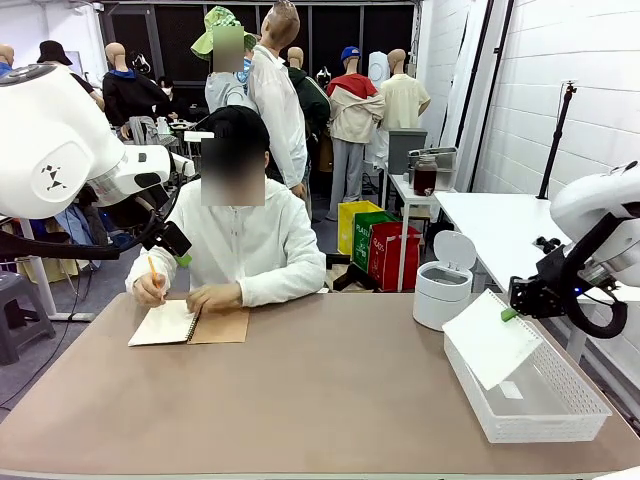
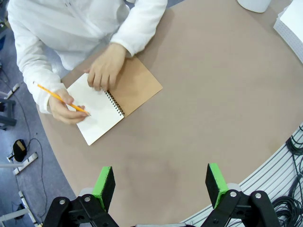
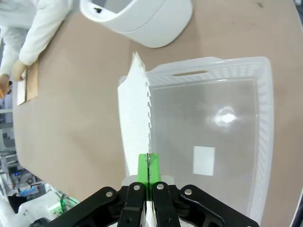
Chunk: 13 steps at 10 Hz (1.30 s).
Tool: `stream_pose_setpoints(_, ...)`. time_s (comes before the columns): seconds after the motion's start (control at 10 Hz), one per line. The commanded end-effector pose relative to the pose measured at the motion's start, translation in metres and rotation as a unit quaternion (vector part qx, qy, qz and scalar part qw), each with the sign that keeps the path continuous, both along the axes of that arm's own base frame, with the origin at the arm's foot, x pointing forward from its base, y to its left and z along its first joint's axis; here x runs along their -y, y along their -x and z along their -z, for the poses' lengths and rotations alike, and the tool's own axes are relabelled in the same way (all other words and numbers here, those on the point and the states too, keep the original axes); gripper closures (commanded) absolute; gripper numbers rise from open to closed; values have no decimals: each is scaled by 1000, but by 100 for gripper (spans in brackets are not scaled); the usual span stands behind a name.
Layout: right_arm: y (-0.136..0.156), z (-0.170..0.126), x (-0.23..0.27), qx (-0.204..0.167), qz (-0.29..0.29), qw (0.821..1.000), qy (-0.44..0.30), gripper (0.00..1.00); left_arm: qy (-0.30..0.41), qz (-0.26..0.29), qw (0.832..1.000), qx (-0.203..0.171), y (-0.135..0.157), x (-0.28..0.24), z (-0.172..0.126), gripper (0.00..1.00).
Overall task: Sort the paper based on its condition.
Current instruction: If a person hands you a paper, place it in the Organizing basket , and if it's crumpled, put it in the Trash can.
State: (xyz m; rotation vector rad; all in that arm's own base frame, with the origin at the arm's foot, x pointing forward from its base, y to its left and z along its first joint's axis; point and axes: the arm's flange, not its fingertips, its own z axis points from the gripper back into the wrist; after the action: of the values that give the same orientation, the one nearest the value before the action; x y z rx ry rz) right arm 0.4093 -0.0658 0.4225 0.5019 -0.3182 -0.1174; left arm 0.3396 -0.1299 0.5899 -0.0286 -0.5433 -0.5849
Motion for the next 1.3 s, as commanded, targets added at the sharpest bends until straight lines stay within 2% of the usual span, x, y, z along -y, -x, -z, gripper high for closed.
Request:
stream_pose_setpoints(0.0, -2, 12, 1, -20, 26, 999, 28, 100, 0, 1, 1000, 1, 0, -1, 0, 0)
stream_pose_setpoints(0.8, 2, 41, -10, -67, 73, 993, 66, 100, 0, 1, 1000, 1, 0, -1, 0, 0)
stream_pose_setpoints(1.2, 0, 45, -14, -96, 107, 982, 119, 100, 0, 1, 1000, 1, 0, -1, 0, 0)
